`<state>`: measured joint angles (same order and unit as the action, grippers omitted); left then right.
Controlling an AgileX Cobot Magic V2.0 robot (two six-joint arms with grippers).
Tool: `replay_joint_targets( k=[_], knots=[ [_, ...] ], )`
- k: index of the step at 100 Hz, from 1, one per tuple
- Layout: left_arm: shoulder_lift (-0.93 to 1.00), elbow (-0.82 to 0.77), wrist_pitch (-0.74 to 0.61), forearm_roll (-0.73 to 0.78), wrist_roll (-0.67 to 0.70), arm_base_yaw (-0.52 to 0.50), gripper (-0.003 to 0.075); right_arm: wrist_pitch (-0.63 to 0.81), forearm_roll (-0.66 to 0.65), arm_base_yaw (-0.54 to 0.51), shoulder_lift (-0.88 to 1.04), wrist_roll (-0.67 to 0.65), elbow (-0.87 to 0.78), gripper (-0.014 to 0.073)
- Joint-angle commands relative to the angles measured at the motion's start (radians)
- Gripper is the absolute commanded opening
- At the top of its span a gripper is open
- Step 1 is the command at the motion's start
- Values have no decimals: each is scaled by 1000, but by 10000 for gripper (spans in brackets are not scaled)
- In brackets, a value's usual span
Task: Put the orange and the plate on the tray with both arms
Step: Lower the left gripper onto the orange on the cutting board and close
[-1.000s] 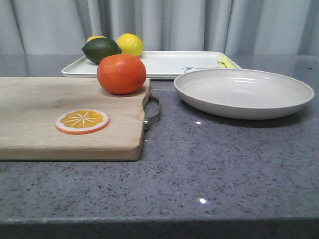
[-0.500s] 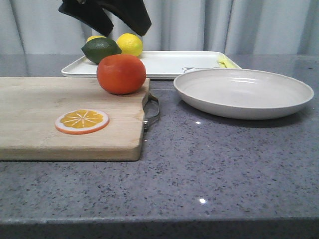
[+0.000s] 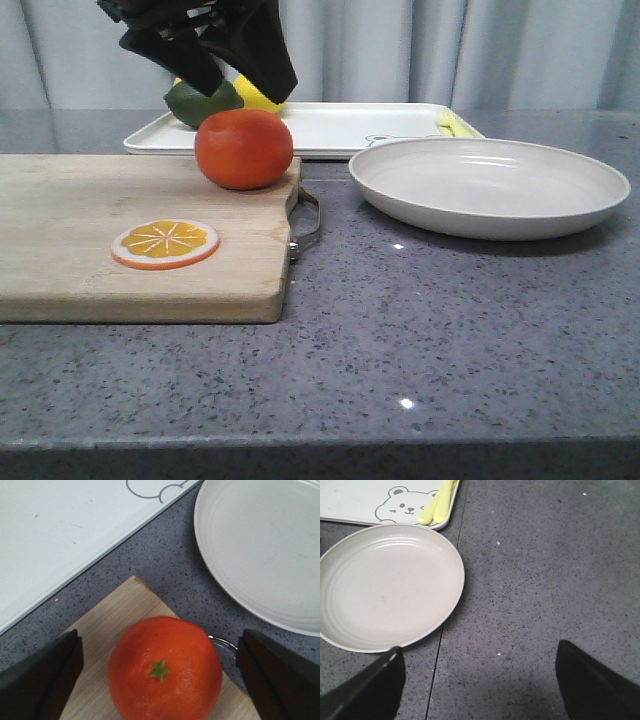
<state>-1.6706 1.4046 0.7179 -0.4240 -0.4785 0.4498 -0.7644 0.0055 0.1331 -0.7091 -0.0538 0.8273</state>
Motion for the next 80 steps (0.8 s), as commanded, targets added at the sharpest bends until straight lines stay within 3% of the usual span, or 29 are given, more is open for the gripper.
replay_joint_targets(
  k=[1,60,80],
  knots=[
    [34,33,-43,-22,19,7,599,61,-5,-2,-2,4,34,610],
    [-25,33,-13,-22,28,7,598,61,-5,-2,-2,4,34,610],
    [-25,33,8,-22,28,7,482,61,-5,-2,-2,4,34,610]
  ],
)
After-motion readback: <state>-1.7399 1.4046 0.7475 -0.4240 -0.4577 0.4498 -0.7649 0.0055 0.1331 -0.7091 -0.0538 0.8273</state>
